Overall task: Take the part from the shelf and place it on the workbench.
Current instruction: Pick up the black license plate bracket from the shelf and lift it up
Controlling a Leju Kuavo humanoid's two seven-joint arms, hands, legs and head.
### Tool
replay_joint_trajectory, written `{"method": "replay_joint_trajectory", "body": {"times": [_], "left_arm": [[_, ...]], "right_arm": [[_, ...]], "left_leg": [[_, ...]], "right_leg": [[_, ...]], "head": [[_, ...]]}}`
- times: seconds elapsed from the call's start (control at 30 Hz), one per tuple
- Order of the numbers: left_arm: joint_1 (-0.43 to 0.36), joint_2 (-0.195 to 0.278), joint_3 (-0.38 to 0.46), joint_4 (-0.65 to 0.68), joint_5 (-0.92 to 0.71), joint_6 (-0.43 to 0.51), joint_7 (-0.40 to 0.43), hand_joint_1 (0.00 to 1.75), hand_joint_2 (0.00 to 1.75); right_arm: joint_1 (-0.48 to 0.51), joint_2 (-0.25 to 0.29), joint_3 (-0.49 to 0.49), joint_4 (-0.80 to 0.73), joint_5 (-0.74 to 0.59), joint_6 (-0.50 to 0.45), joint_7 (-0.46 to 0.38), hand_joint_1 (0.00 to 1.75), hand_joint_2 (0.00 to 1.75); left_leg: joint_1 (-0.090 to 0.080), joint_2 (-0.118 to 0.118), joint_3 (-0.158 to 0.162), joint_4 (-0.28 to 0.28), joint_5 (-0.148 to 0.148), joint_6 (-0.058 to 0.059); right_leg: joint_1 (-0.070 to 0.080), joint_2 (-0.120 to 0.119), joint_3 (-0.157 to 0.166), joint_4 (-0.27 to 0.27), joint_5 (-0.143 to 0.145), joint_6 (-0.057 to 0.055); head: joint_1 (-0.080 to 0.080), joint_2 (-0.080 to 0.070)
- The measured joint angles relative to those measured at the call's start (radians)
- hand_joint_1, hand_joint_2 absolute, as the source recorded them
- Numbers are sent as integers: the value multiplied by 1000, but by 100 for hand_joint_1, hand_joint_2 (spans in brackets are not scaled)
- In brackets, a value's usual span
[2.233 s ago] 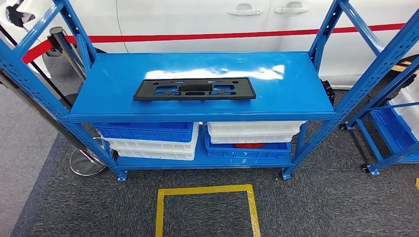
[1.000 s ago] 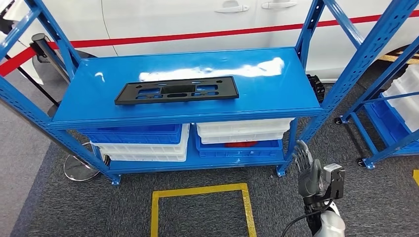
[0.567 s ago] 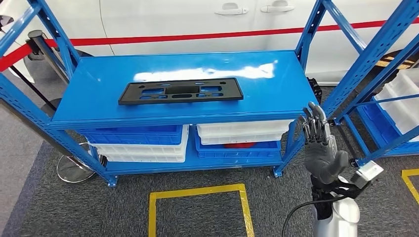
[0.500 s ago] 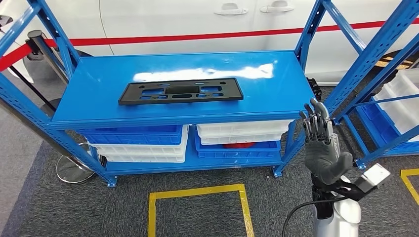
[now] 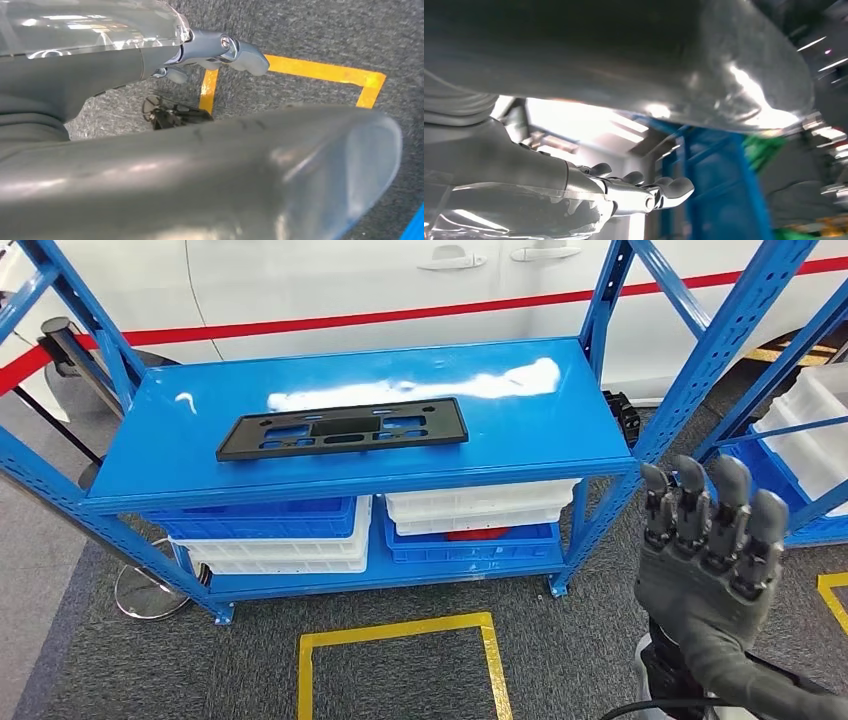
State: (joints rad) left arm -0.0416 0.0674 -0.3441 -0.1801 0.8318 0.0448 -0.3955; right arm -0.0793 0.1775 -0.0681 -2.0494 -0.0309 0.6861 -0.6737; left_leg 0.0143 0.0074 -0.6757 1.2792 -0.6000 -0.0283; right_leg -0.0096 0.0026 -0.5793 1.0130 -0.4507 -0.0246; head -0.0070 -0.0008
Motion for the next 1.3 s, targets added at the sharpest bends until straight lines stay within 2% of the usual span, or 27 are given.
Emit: {"method": "replay_joint_trajectory", "body": {"times": [0.03,0.07,0.13,0.17,0.2,0.23,0.33,0.4,0.47,0.5,0.53,0.57,0.63,0.7,0.77,0.87,0.93,1.0,1.03,1.07,1.1,1.13,1.17,1.2,1.23,1.3], "left_arm": [[1,-1,-4,0,-1,-1,4,0,0],[2,-2,-7,1,-3,-1,7,0,0],[2,-4,-12,1,-4,-1,12,0,0],[1,-4,-14,2,-4,0,14,0,0],[0,-5,-16,2,-5,0,15,0,0],[-1,-6,-18,2,-5,0,16,0,0],[-1,-12,-22,2,-5,0,16,0,0],[-1,-19,-24,2,-5,0,16,0,0],[-1,-21,-25,2,-4,0,14,0,0],[0,-22,-25,2,-4,0,14,0,0],[0,-23,-26,3,-4,-1,13,0,0],[1,-25,-26,3,-4,-2,12,0,0],[2,-29,-27,3,-2,-5,10,0,0],[2,-32,-27,3,2,-9,9,0,0],[2,-34,-27,3,6,-11,8,0,0],[2,-36,-27,3,12,-12,6,0,0],[4,-39,-27,4,15,-13,4,0,0],[6,-41,-27,4,16,-14,3,0,0],[8,-42,-27,4,16,-14,2,0,0],[10,-43,-27,5,16,-14,2,0,0],[12,-44,-27,5,16,-14,1,0,0],[14,-44,-27,5,16,-14,1,0,0],[15,-44,-27,6,16,-14,1,0,0],[15,-44,-27,7,16,-13,1,0,0],[14,-44,-27,8,17,-13,1,0,0],[12,-44,-27,9,16,-13,1,0,0]], "right_arm": [[9,-7,21,-14,-6,-7,-4,0,0],[16,-15,42,-22,-9,-18,-7,0,0],[26,-38,84,-20,-11,-55,-13,0,0],[28,-49,101,-12,-9,-77,-15,0,0],[29,-59,116,1,-4,-101,-16,0,0],[29,-66,128,18,2,-125,-16,0,0],[25,-85,156,83,21,-197,-17,0,0],[17,-98,172,131,31,-242,-17,0,0],[10,-110,185,186,39,-286,-18,0,0],[8,-115,191,216,44,-308,-18,0,0],[7,-120,197,244,48,-328,-18,0,0],[5,-125,204,271,53,-347,-18,0,0],[-1,-135,217,317,61,-385,-17,0,0],[-6,-141,230,356,70,-415,-16,0,0],[-7,-145,240,388,76,-431,-15,0,0],[-9,-151,247,422,80,-436,-17,0,0],[-12,-152,254,439,84,-436,-18,0,0],[-13,-152,259,457,87,-436,-18,0,0],[-12,-153,261,464,88,-435,-18,0,0],[-12,-153,262,470,88,-435,-18,0,0],[-13,-153,263,475,89,-435,-18,0,0],[-13,-153,264,479,89,-434,-18,0,0],[-13,-153,265,482,89,-433,-19,0,0],[-14,-154,267,483,89,-431,-19,0,0],[-15,-154,269,483,89,-430,-19,0,0],[-17,-156,274,480,90,-430,-19,0,0]], "left_leg": [[0,0,-7,16,4,0],[0,0,3,-7,26,1],[0,-1,64,-137,96,7],[-2,-2,92,-200,118,11],[-3,-3,111,-242,129,15],[-5,-4,117,-260,130,19],[-5,-4,120,-269,137,36],[-1,-2,121,-276,143,47],[-2,-1,119,-277,144,53],[-3,-1,119,-276,144,53],[-3,-1,119,-276,144,54],[-3,-1,120,-275,143,53],[-3,-2,123,-274,139,49],[-7,-3,124,-270,134,41],[-10,-2,123,-270,131,30],[-8,-1,120,-254,115,13],[-5,-3,76,-161,69,6],[-4,-3,1,-26,21,2],[-4,-3,-25,13,19,1],[-4,-3,-33,14,37,2],[-4,-3,-21,-25,72,4],[-4,-3,4,-92,117,8],[-5,-4,33,-157,149,13],[-8,-4,56,-211,166,19],[-11,-5,70,-242,171,25],[-14,-6,77,-259,161,36]], "right_leg": [[1,1,0,1,-1,0],[1,4,1,2,-1,0],[2,8,1,6,-3,2],[3,9,0,9,-5,6],[5,10,-2,11,-6,10],[6,11,-3,12,-6,15],[5,10,-6,15,-8,32],[4,8,-31,72,-46,42],[0,6,-89,196,-107,50],[-1,6,-117,252,-126,53],[-3,5,-131,279,-126,55],[-5,4,-127,269,-109,55],[-7,0,-72,152,-40,52],[-3,-3,-19,40,-3,44],[3,-2,-9,13,-7,34],[-1,0,-2,3,-7,15],[-3,-2,8,-2,-10,4],[0,-2,14,-1,-16,-3],[2,-1,18,-1,-20,-4],[3,1,23,0,-25,-4],[3,3,31,0,-30,-3],[4,5,39,0,-37,-1],[5,6,46,1,-43,3],[6,7,49,2,-49,7],[6,7,50,2,-53,12],[7,7,51,7,-53,23]], "head": [[0,0],[0,0],[0,0],[0,0],[1,0],[1,0],[1,0],[2,0],[2,0],[2,0],[2,0],[2,0],[2,0],[1,0],[1,0],[0,0],[-1,0],[-2,0],[-2,0],[-2,0],[-2,0],[-2,0],[-2,0],[-2,0],[-1,0],[-1,0]]}}
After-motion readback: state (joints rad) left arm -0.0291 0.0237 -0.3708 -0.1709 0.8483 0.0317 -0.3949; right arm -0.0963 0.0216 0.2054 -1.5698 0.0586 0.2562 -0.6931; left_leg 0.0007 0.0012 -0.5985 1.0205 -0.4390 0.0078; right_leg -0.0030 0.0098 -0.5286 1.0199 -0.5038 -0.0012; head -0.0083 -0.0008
